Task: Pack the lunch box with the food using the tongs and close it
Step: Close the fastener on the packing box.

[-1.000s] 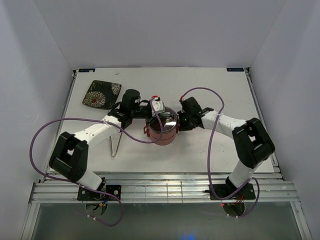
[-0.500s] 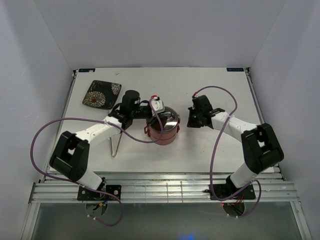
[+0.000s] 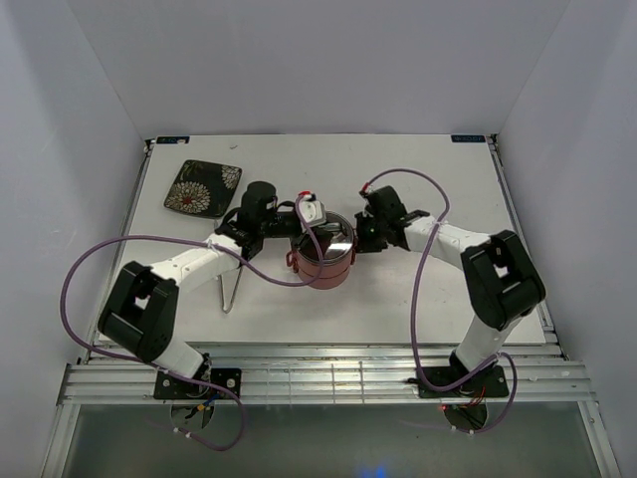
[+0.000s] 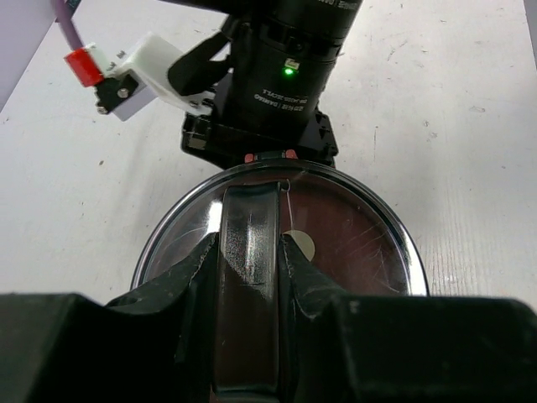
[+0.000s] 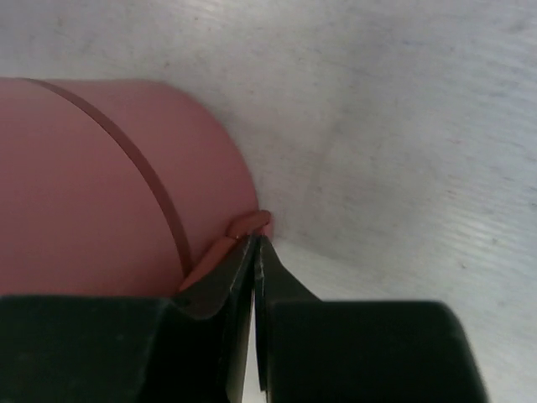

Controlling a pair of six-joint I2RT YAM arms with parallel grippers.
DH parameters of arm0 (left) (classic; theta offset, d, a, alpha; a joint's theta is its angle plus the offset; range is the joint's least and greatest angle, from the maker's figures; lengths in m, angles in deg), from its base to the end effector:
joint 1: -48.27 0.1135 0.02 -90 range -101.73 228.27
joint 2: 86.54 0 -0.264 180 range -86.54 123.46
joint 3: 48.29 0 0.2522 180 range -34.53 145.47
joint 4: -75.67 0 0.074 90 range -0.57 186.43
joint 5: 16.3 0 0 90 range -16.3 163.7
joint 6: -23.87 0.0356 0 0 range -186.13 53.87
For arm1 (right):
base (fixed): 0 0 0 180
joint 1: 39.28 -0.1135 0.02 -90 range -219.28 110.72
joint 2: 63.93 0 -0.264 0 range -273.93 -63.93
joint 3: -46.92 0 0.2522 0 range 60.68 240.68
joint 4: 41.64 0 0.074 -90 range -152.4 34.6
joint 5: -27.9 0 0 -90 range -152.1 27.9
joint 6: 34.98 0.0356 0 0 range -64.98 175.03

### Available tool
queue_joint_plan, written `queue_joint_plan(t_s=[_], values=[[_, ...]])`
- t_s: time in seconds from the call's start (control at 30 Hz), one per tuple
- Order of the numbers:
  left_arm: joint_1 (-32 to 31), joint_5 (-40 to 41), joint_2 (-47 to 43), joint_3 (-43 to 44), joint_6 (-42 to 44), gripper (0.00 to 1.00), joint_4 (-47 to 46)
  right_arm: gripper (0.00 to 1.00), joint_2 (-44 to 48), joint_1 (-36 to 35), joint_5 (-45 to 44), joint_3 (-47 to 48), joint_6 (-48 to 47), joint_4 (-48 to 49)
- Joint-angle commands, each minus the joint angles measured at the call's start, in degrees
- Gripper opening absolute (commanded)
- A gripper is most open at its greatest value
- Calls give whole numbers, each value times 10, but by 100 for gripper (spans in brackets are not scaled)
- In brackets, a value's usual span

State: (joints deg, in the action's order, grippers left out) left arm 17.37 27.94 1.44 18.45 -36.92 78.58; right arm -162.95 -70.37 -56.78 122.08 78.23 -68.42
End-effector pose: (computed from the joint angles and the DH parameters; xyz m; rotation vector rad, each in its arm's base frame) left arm 0.2752 -0.1944 0.2455 1.3815 1.3653 -0.8085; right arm 0.3078 0.1895 0.1876 -0.2152 2.5138 0.5160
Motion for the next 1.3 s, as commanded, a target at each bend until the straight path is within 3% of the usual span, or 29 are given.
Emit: queue_joint_plan(t_s=[0.0, 0.2, 0.37, 0.5, 0.53, 0.6, 0.77, 0.8, 0.83, 0.87, 0.9, 1.03, 1.1, 1.2, 1.27], values=[[-8, 1, 41, -45, -28, 0, 89, 8, 30, -20, 223, -37, 51, 176], [-8, -6, 54, -45, -38, 0, 73, 8, 93, 17, 183, -101, 64, 172], [-8, -7, 55, -40, -43, 0, 72, 8, 119, 53, 60, -73, 12, 30], [-16, 29, 42, -38, -65, 0, 67, 8, 145, 60, 0, -65, -9, -14], [-19, 41, 38, -36, -72, 3, 67, 8, 149, 61, -14, -64, -13, -21], [-28, 71, 34, -31, -88, 21, 68, 8, 167, 61, -18, -56, -22, -39], [-40, 98, -7, -34, -127, 24, 29, 12, 214, 61, -42, -19, -52, -74], [-40, 103, -13, -29, -143, 30, 26, 16, 232, 61, -42, -12, -58, -79], [-40, 110, -18, -20, -150, 38, 27, 34, 245, 61, -38, -9, -63, -83], [-40, 114, -23, -12, -156, 73, 30, 40, 256, 61, -37, -8, -73, -82], [-40, 119, -33, 7, -165, 98, 38, 45, 281, 61, -33, -9, -78, -78], [-40, 167, -63, 53, -212, 98, 59, 65, 328, 61, 105, -17, -158, -24], [-40, 260, -75, 81, -249, 98, 96, 70, 342, 61, 193, -23, -231, 31], [-33, 374, -76, 150, -334, 98, 183, 75, 327, 61, 251, -27, -331, 67], [-26, 388, -79, 178, -354, 98, 218, 77, 303, 61, 302, 10, -392, 66]])
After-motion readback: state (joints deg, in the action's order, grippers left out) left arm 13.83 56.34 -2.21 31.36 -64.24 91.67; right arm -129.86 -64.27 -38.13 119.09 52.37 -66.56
